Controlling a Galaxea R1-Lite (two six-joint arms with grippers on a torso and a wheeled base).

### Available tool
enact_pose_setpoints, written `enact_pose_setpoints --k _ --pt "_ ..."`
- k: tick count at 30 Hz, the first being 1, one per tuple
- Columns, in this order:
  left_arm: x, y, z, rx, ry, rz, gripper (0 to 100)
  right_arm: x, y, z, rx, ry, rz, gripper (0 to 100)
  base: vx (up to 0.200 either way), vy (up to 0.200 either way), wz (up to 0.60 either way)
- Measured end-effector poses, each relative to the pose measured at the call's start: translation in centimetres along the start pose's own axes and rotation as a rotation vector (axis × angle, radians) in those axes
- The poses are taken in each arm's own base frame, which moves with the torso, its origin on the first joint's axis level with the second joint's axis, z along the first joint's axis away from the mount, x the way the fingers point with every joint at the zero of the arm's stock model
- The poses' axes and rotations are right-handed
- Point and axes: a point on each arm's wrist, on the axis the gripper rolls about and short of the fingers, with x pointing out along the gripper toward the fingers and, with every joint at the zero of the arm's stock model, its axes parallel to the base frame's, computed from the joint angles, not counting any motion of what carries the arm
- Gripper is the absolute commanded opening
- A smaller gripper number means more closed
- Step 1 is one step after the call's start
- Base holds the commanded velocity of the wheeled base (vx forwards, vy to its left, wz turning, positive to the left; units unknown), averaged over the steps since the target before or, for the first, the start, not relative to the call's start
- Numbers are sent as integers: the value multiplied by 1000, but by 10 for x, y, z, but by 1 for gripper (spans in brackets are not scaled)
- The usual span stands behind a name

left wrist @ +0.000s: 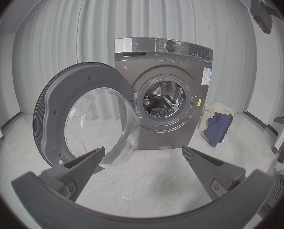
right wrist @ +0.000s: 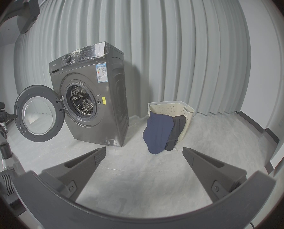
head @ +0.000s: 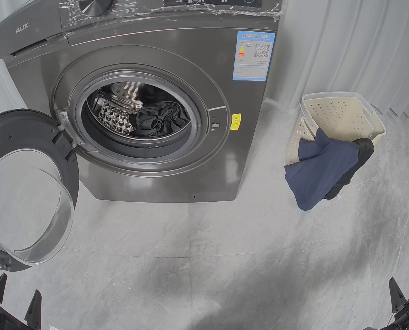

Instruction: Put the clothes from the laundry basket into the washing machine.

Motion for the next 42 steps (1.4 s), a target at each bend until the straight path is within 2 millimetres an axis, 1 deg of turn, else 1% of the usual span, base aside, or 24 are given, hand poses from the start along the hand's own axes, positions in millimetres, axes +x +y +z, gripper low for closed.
enact_pose_setpoints --k 41,42 --pt "0 0 0 9 2 -4 100 0 0 0 0 1 -1 100 0 -200 0" --pt "0 0 0 10 3 -6 100 0 0 0 0 0 0 100 0 0 0"
